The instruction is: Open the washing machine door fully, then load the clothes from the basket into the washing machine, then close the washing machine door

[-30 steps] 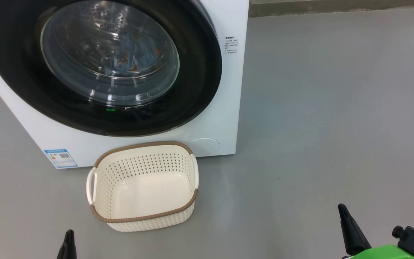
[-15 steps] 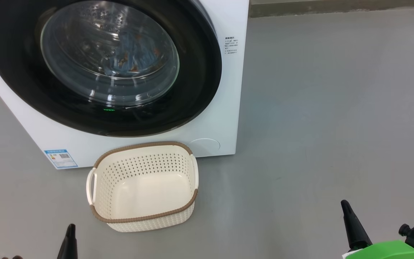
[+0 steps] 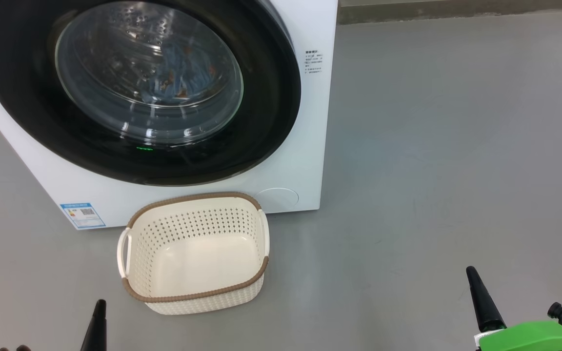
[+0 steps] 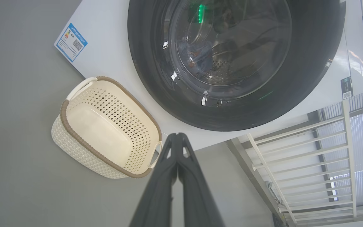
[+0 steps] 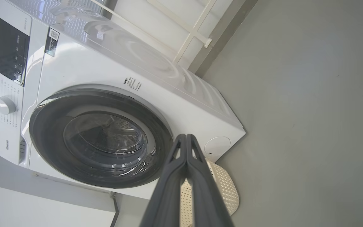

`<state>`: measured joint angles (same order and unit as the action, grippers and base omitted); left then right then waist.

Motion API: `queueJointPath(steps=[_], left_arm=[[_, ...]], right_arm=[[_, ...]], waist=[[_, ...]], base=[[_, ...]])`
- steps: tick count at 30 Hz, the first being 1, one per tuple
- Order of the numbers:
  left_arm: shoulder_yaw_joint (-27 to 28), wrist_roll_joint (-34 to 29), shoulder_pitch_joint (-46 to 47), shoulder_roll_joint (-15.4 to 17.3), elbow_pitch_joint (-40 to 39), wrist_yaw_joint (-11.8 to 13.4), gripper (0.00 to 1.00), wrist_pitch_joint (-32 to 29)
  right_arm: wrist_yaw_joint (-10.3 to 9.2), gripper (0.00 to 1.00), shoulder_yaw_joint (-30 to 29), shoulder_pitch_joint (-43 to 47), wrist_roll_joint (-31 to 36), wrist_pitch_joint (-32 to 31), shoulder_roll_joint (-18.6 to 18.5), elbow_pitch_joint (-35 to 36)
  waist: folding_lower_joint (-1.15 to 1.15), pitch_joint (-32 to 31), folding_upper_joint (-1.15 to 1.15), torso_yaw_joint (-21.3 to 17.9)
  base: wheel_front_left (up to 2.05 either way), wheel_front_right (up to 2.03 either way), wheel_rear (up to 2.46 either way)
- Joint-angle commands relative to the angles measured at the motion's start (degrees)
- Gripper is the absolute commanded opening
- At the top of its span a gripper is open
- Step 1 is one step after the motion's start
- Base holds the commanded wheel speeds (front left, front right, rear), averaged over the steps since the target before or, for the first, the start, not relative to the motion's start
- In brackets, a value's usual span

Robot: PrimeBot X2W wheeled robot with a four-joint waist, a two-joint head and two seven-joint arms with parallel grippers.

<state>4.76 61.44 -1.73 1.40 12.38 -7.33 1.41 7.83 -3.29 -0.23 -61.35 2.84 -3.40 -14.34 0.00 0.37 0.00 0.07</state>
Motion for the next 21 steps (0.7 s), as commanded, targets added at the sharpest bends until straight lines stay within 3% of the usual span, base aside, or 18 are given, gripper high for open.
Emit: queueJointPath(steps=[1,21], left_arm=[[1.29,1.82,2.76,1.18,-0.91,-0.12,0.00,-0.54],[1.50,14.33,4.99,1.31,0.20,-0.13,0.00,-3.74]], right_arm=[[-0.21,0.00,0.48,-2.79,-2.12,-0.51,-0.64,1.22],[-0.27,0.00,-0.41,-4.09,-15.14,-3.75,-0.66,0.87]], waist=[[0.00,-0.01,0.00,0.00],[0.00,-0.09,0.00,-0.03]], base=[[0.00,0.00,0.00],[0.00,0.00,0.00]])
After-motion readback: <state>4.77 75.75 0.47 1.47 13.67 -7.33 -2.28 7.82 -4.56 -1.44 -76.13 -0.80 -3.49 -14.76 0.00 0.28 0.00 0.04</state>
